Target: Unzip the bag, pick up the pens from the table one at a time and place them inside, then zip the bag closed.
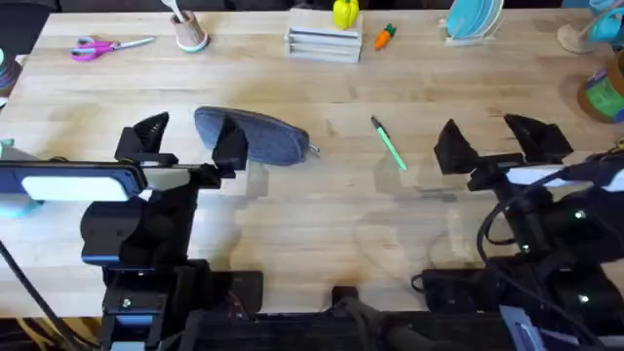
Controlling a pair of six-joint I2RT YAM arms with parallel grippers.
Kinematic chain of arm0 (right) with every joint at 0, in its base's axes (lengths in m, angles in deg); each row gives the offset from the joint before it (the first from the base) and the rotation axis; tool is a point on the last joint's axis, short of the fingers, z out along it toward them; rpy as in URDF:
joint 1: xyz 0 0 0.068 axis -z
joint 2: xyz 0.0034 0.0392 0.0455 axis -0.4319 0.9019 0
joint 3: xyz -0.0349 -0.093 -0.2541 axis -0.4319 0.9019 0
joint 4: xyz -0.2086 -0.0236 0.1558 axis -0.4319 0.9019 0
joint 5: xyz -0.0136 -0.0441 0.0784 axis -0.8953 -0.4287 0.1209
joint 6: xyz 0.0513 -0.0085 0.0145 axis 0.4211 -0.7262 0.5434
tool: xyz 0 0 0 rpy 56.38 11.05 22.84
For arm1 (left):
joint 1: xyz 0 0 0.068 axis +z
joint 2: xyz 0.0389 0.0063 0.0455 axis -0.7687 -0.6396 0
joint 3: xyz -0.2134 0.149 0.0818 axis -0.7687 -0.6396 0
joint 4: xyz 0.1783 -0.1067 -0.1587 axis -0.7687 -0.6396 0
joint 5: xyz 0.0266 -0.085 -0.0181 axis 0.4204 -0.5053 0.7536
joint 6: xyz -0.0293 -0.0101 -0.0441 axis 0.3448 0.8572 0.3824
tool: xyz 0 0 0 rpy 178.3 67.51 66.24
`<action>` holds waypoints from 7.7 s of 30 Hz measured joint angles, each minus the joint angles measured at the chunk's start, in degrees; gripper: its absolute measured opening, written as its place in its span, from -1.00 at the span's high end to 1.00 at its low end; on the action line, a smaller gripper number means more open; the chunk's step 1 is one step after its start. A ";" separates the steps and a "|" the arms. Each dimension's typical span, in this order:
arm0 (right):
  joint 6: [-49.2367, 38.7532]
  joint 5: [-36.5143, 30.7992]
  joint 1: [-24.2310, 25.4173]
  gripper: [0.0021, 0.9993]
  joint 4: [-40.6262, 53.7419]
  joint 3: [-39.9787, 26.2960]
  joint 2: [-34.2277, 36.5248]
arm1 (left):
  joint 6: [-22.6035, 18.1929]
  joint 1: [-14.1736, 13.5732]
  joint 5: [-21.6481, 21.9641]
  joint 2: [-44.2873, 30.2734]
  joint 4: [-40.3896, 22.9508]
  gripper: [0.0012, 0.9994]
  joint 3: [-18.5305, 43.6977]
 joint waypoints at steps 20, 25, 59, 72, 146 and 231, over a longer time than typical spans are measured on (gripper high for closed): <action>0.04 5.77 -0.01 -0.99 36.32 -41.36 30.20 | -12.72 0.02 -4.32 -26.40 -26.49 -0.98 37.45; 0.07 6.86 -0.02 -0.99 43.75 -54.70 41.51 | -14.60 0.02 -4.35 -39.79 -38.48 -0.98 52.43; 0.05 9.92 -0.01 -0.99 45.36 -62.40 47.21 | -88.74 15.46 -23.94 -78.96 -64.99 -0.99 70.73; 0.07 9.92 -0.02 -0.99 45.37 -62.40 47.21 | -106.06 23.10 -34.31 -94.85 -64.16 -0.98 70.73; 10.99 20.77 -27.50 -0.99 35.48 -62.75 78.50 | -108.03 25.20 -39.89 -102.12 -62.99 0.92 70.95; 10.95 33.83 -30.99 0.94 22.32 -69.14 97.02 | -108.02 25.05 -40.15 -102.09 -62.12 0.92 70.95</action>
